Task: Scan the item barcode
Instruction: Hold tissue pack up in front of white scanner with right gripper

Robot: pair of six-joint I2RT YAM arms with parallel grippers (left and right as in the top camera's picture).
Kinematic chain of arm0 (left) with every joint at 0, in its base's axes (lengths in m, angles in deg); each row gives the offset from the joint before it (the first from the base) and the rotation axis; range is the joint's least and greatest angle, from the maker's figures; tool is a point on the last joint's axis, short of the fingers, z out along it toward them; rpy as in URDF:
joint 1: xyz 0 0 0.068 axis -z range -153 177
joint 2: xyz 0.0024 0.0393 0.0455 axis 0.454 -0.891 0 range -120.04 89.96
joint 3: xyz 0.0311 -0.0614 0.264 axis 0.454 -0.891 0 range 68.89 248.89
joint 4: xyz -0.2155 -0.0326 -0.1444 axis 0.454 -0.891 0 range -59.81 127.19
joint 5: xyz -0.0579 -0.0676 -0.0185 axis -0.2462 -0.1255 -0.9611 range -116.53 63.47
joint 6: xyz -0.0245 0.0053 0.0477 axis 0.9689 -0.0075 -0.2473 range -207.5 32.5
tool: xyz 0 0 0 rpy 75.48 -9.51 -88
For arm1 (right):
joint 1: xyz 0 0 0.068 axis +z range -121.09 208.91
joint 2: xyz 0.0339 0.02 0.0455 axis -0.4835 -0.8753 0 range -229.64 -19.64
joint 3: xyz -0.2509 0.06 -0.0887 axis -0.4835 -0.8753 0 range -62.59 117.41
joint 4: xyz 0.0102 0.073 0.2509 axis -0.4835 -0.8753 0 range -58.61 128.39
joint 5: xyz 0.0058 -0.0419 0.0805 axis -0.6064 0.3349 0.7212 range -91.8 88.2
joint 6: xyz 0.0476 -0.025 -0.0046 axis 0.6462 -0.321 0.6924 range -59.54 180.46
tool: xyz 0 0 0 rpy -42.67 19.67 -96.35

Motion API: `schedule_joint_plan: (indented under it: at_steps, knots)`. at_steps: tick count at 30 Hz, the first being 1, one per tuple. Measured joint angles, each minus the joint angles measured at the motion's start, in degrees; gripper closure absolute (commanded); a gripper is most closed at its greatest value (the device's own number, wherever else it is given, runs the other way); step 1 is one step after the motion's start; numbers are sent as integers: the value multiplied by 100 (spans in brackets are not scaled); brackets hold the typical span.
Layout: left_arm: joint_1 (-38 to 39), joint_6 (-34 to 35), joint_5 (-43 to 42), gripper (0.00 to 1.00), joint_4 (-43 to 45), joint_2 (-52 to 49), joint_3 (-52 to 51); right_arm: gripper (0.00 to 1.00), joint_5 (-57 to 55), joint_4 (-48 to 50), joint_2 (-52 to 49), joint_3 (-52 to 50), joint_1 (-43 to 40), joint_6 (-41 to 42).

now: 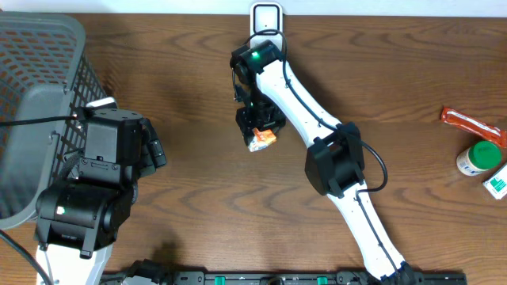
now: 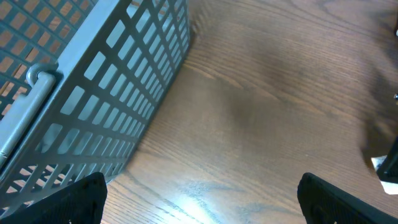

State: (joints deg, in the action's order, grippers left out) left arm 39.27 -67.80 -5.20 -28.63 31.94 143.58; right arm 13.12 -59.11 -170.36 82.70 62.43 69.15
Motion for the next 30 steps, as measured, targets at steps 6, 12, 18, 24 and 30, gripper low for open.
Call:
schedule_joint_plan:
  at_steps: [6, 12, 18, 24, 30]
  knots:
    - [0, 0, -2, 2, 0, 0, 0, 44, 831, 0, 0, 0, -256, 313]
    - [0, 0, -2, 2, 2, 0, 0, 51, 1113, 2, 0, 0, -494, 540]
    - [0, 0, -2, 2, 0, 0, 0, 57, 651, 595, 0, 2, -564, 651]
    - [0, 0, 0, 2, 0, 0, 0, 54, 188, 1421, 0, 125, -643, 719]
    - [0, 0, 0, 2, 0, 0, 0, 49, -374, 2629, 0, 511, -813, 763]
